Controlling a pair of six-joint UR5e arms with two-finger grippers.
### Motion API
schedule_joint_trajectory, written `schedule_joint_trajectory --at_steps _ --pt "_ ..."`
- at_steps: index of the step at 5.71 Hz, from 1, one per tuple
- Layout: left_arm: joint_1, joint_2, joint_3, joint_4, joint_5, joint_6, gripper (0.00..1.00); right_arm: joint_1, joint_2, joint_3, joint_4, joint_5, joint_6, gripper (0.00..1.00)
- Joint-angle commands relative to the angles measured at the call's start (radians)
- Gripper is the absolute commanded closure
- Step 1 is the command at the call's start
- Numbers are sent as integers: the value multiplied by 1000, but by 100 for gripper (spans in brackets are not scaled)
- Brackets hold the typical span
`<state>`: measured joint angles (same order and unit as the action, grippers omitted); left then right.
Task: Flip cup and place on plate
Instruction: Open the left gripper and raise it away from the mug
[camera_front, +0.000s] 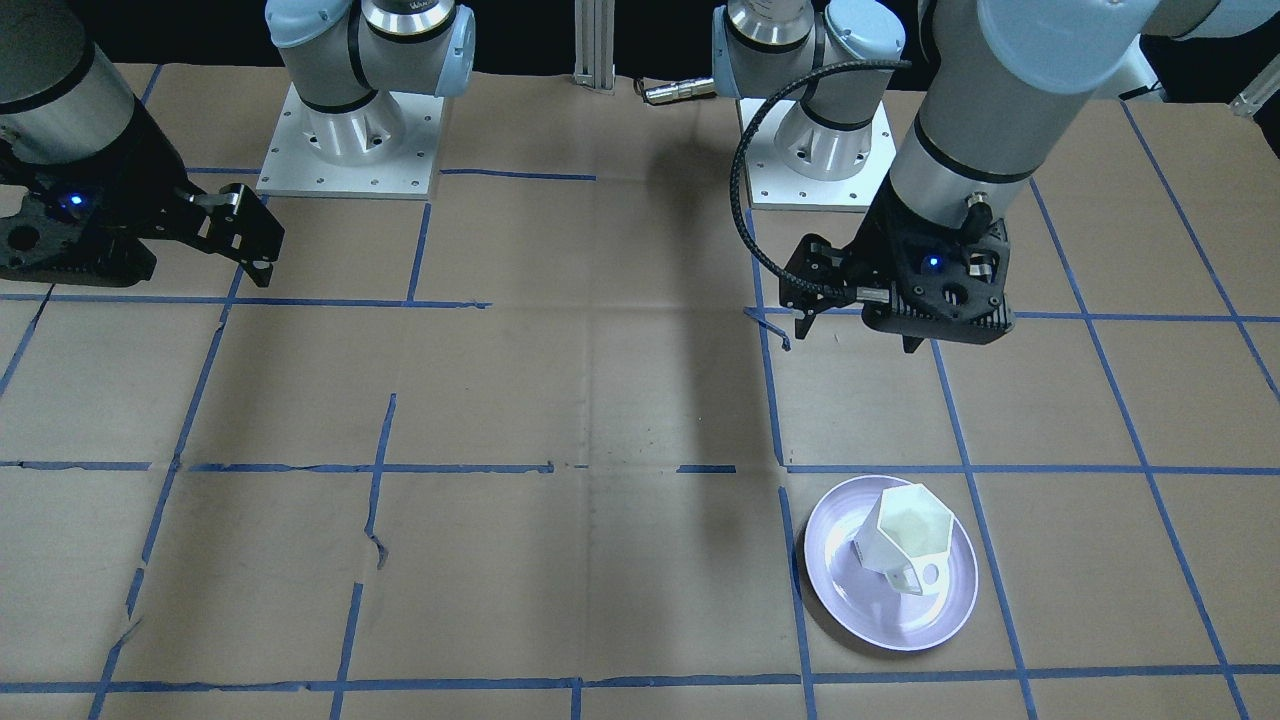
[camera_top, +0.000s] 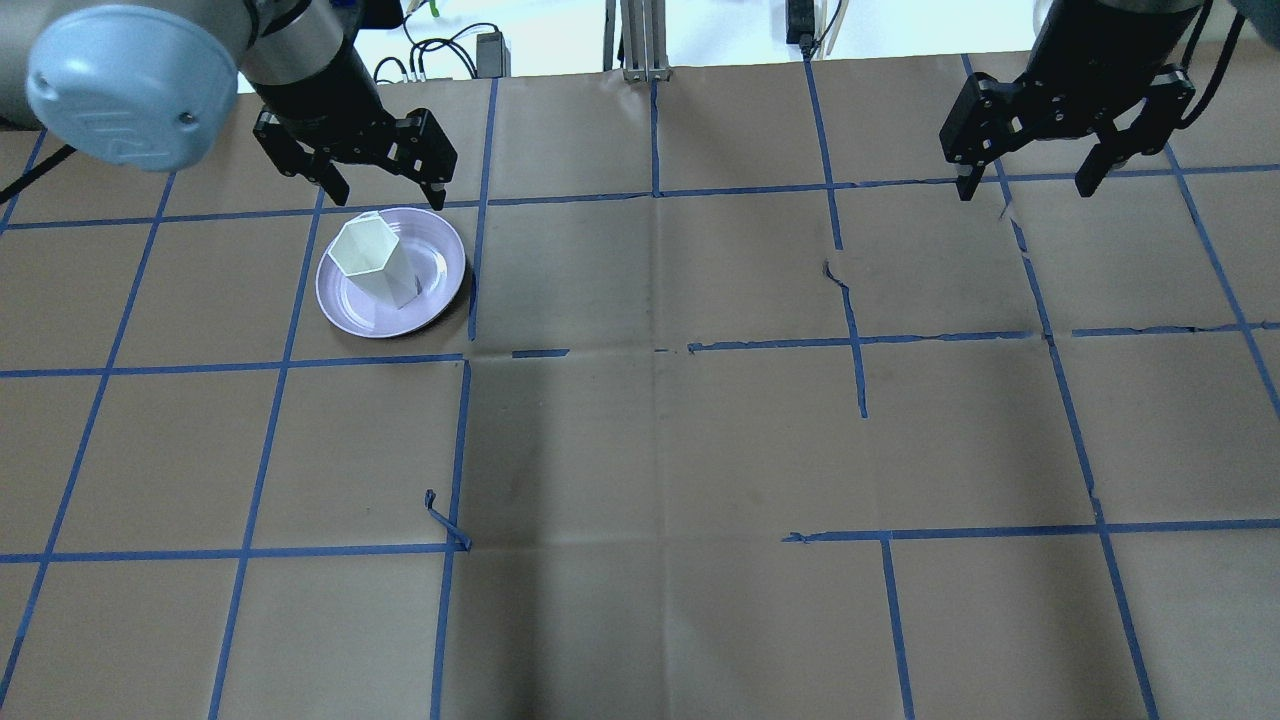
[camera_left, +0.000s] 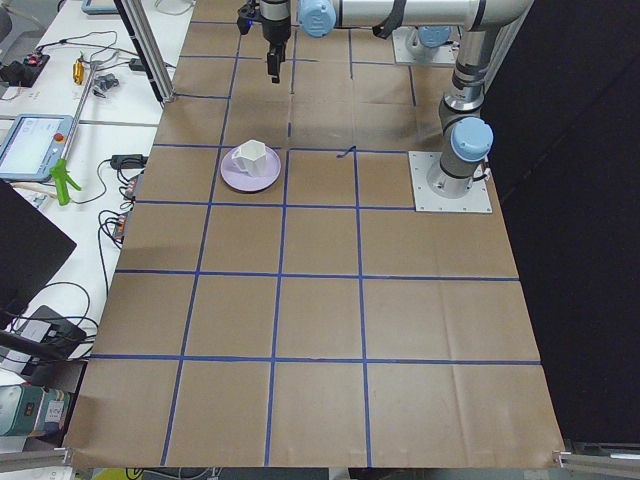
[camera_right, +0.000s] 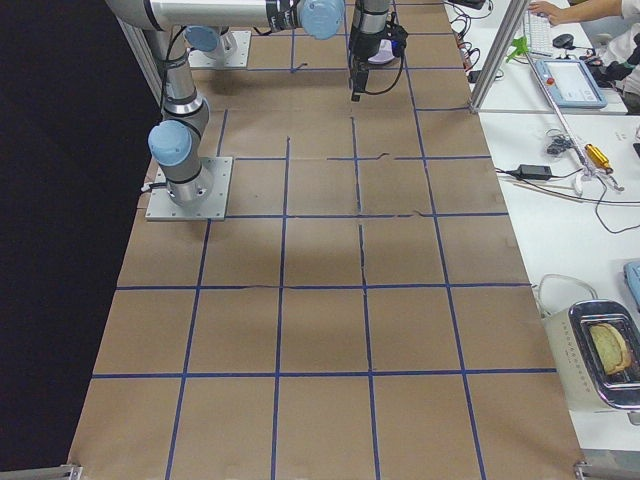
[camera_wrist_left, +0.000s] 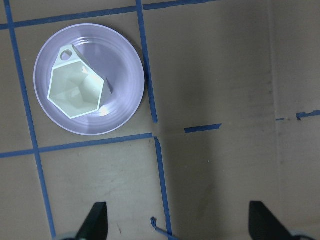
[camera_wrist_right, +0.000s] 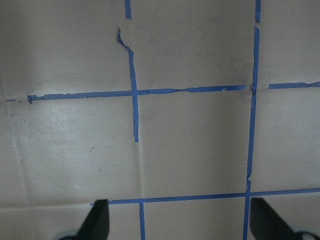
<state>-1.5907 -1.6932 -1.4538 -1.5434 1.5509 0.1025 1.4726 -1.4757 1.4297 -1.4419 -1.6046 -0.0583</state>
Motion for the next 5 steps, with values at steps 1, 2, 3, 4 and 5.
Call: schedule_joint_trajectory --at_steps 1,2,3,4,5 --pt "-2 88 -17 -67 1 -1 1 0 0 0 0 0 0 0" --pt "0 114 -39 -67 3 8 1 0 0 0 0 0 0 0" --pt "6 119 -57 -57 0 11 1 0 0 0 0 0 0 0" --pt "9 121 -57 -55 0 13 1 0 0 0 0 0 0 0" --pt "9 121 -57 -55 1 13 1 0 0 0 0 0 0 0"
